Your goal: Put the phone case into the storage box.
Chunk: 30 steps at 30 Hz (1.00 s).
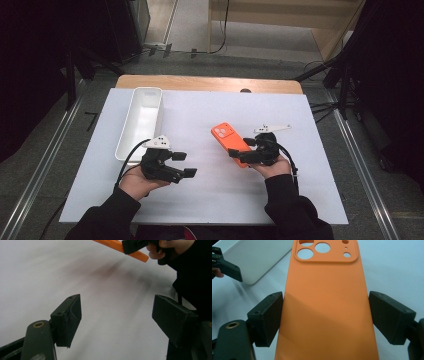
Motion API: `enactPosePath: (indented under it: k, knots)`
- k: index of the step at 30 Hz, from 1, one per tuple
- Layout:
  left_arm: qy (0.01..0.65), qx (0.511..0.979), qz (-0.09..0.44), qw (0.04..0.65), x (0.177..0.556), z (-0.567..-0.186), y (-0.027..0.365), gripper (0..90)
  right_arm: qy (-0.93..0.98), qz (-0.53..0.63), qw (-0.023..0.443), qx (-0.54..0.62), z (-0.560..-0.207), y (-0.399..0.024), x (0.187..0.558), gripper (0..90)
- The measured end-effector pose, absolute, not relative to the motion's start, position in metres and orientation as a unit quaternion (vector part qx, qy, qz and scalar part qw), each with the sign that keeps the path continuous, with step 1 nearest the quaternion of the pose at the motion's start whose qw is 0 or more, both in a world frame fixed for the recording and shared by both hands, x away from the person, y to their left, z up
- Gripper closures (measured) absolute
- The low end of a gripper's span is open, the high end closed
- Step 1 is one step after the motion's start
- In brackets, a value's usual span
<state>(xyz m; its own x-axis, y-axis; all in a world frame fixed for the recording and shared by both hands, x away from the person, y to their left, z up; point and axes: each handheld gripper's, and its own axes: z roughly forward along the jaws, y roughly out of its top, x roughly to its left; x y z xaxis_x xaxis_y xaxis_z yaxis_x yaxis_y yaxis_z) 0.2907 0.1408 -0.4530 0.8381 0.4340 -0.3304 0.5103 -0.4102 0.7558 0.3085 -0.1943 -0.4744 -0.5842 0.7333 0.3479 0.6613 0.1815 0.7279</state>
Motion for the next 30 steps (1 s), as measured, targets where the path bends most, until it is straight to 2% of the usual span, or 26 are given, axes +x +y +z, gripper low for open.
enactPosePath:
  k: [30]
  knots:
    - [0.328, 0.836, -0.037, 0.438, 0.313, -0.443, 0.123, 23.9, 0.746, 0.468, 0.059, 0.469, -0.483, -0.18, 0.288, 14.6]
